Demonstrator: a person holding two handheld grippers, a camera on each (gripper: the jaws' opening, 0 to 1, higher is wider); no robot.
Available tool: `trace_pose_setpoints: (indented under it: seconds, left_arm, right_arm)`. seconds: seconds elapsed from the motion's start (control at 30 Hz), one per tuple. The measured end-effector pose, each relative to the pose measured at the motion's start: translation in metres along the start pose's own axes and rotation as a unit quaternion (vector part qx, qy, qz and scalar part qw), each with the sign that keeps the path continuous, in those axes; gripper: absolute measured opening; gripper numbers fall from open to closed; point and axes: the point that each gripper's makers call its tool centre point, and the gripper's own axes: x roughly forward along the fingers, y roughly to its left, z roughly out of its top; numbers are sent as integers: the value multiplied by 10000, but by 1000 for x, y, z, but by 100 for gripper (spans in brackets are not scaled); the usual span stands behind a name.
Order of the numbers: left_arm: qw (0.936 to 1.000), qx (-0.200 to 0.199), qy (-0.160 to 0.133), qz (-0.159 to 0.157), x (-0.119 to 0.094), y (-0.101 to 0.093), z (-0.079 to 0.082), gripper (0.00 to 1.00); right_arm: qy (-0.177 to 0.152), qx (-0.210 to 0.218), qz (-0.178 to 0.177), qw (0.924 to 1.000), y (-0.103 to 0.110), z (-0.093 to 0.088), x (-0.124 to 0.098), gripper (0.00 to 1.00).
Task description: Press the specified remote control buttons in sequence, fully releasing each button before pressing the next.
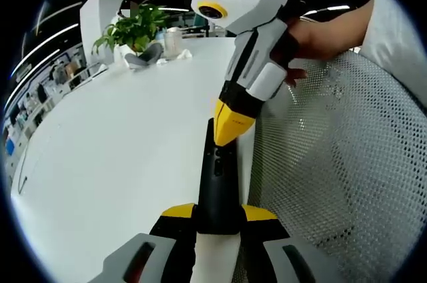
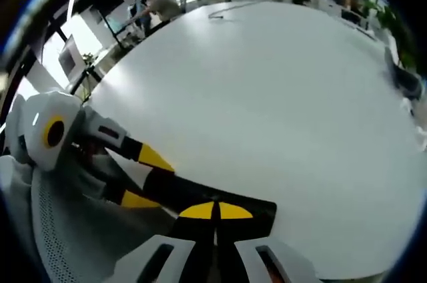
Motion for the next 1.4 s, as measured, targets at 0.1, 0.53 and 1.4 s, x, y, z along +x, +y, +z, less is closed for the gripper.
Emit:
trace_pose_setpoints:
  seconds: [0.1,0.53,1.4]
  left_arm:
    - [10000,-2,4,3,0,0,0,25]
    - [10000,-34,-12,5,0,0,0,25]
    - [10000,-41,-5,5,0,0,0,25]
  right_arm:
    - [-11,3,6,10000,0,0,0,0]
    - [34,60,-7,10000,0,1,0,0]
    - [245,344,38,9991,-2,-3,-4,0]
